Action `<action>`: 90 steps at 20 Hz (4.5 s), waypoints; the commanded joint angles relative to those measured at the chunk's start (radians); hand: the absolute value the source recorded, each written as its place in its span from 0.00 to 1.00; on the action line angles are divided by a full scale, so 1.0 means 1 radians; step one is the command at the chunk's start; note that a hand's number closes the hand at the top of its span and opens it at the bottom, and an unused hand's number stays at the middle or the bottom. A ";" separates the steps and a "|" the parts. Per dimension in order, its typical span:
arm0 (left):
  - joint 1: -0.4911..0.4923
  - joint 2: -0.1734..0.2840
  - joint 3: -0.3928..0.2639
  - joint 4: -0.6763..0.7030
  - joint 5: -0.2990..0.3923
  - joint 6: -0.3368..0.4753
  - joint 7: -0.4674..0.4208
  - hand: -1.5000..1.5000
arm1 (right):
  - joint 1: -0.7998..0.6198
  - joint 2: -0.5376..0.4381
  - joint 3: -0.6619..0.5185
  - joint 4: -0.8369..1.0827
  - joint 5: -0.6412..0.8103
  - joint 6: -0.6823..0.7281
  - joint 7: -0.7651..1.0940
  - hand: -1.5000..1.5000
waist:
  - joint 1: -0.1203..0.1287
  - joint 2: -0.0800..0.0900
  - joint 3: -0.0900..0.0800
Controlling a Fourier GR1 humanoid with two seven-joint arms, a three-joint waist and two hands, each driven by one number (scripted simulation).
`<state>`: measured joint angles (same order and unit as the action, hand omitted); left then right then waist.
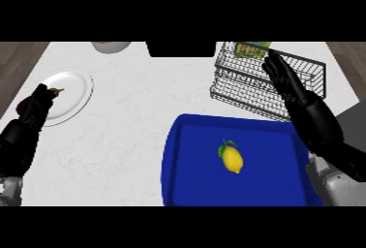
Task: Pick the lemon from the tray and place it in the tiered basket
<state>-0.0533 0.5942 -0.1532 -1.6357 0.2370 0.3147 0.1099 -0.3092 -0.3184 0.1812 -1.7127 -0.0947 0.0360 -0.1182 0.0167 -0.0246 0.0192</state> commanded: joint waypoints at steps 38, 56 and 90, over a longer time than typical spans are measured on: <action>-0.047 -0.290 -0.184 0.281 0.011 -0.180 -0.260 0.50 | -0.288 0.190 0.588 0.046 0.700 0.456 1.373 0.00 | -0.041 0.016 -0.022; -0.113 -0.298 -0.123 0.321 0.016 -0.252 -0.233 0.50 | -0.148 0.235 0.492 0.163 0.917 0.436 1.361 0.00 | -0.022 0.024 -0.020; -0.086 -0.394 0.009 0.254 -0.118 -0.348 -0.156 0.50 | 0.035 0.306 0.315 0.463 1.244 0.063 0.796 1.00 | -0.013 0.024 -0.019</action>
<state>-0.1433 0.1955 -0.1545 -1.3390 0.1228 -0.0211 -0.0926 -0.2651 -0.0272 0.5048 -1.3032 1.1278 0.1806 0.7502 0.0007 -0.0022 -0.0033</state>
